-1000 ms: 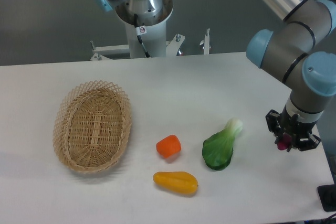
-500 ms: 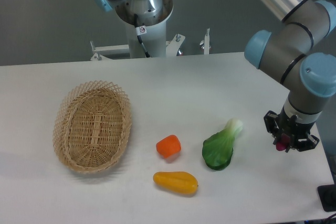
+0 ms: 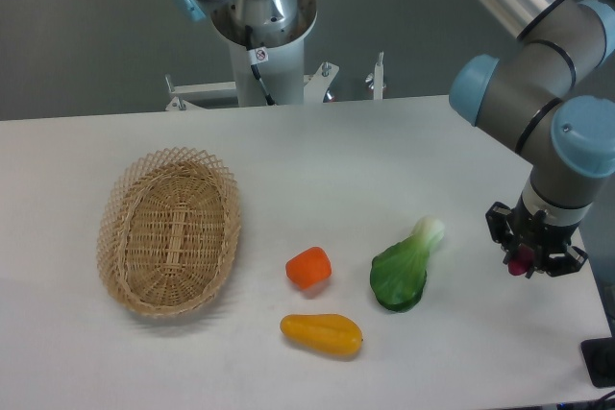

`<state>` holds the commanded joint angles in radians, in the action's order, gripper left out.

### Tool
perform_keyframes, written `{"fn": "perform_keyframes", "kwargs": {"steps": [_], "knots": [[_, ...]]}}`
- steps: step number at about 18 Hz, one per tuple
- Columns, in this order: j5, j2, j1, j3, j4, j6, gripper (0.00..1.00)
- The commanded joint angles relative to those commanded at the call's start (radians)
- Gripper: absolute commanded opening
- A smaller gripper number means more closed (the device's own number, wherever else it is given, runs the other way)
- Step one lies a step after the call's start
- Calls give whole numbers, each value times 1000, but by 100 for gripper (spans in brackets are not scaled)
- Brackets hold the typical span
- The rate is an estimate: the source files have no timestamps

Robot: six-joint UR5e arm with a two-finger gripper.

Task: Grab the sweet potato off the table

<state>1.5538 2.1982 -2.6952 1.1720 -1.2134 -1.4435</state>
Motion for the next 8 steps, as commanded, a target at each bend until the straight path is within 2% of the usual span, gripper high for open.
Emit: {"fn": "perform_keyframes", "kwargs": {"steps": [8], "knots": [[6, -2, 2, 5, 2, 2, 16]]}}
